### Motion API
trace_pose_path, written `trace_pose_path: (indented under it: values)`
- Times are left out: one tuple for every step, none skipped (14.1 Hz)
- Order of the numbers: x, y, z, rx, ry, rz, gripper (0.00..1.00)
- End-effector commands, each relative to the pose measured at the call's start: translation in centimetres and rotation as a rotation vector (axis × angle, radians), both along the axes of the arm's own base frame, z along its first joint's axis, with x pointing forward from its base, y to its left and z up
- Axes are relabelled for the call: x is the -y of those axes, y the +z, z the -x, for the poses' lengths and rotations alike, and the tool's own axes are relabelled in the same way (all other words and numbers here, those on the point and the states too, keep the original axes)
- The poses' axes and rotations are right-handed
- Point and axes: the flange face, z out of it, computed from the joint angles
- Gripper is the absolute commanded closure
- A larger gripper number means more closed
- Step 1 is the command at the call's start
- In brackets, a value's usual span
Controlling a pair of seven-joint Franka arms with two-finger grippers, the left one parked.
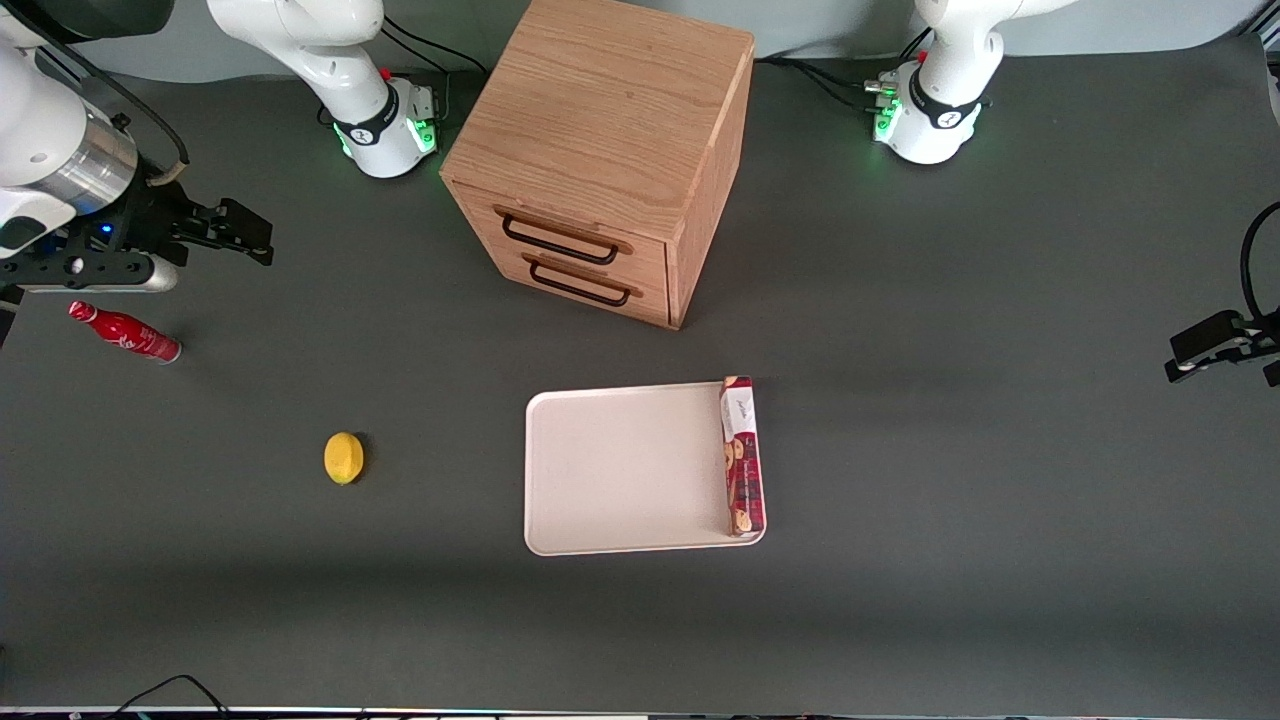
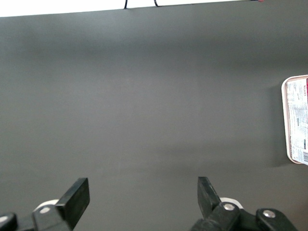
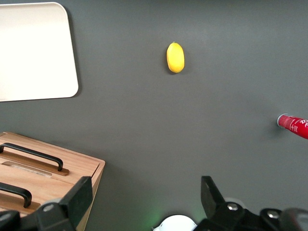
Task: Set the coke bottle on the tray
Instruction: 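Move the right gripper down over the red Coca-Cola bottle's cap end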
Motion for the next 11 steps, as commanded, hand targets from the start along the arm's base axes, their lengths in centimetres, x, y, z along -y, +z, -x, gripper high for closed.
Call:
trace_pose_path:
  values:
    - [0.0,1.1,0.8,-0.004,-0.032,0.016,0.00]
    - [0.3,1.1,0.7,-0.004,-0.039,0.014,0.00]
    - [0.4,1.1,0.6,-0.005,-0.036,0.015,0.00]
    - [0.6,1.3,0.6,-0.003,-0.027,0.015,0.00]
    - [1.2,1.8,0.8,0.007,-0.022,0.019,0.00]
    - [2.6,2.7,1.1,0.016,-0.008,0.017,0.00]
    - [5.5,3.6,1.4,0.012,0.029,0.006,0.00]
    - [8.6,4.2,2.3,-0.021,0.090,-0.008,0.00]
    - [11.5,4.4,2.9,-0.036,0.139,-0.022,0.00]
    - [14.8,4.4,3.4,-0.049,0.174,-0.014,0.00]
    - [17.8,4.1,3.7,-0.069,0.227,0.014,0.00]
